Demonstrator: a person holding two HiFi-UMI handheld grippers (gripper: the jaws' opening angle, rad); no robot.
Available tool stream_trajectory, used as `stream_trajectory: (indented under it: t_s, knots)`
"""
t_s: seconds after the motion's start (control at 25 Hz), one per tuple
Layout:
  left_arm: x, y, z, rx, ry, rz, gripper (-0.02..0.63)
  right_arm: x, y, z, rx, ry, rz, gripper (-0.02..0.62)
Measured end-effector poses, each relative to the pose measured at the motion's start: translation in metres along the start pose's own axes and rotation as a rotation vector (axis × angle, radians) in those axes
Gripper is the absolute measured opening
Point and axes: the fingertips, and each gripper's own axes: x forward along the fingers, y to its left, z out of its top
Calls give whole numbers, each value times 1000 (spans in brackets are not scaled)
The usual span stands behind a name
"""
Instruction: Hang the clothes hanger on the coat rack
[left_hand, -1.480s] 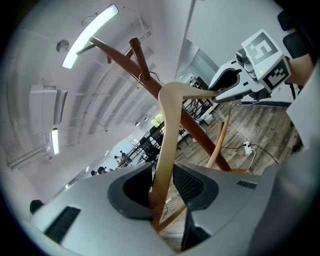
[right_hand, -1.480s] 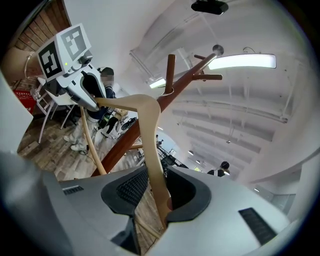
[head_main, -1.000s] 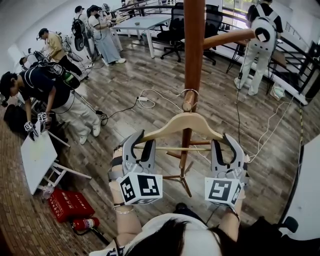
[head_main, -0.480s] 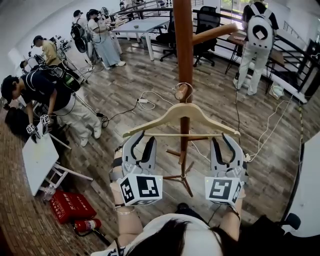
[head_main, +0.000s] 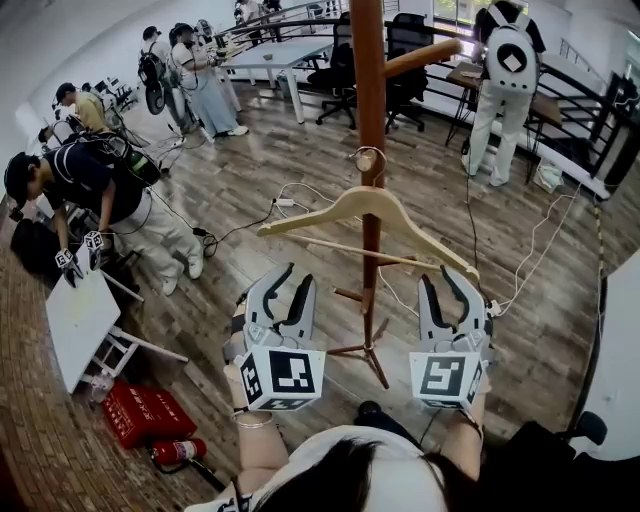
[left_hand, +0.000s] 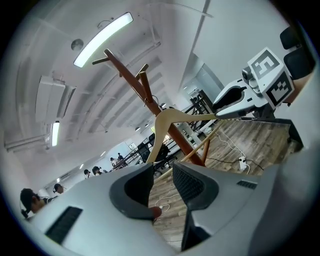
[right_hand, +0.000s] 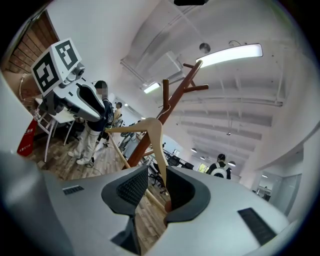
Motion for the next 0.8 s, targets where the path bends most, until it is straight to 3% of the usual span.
stream_trajectory:
  t_s: [0.36, 0.8]
  knots:
    - [-28, -15, -7, -31, -20, -33, 89, -31, 18, 4, 95, -14, 12, 123]
    - [-63, -31, -14, -82, -55, -82, 55, -69, 43, 9, 132, 11, -10, 83]
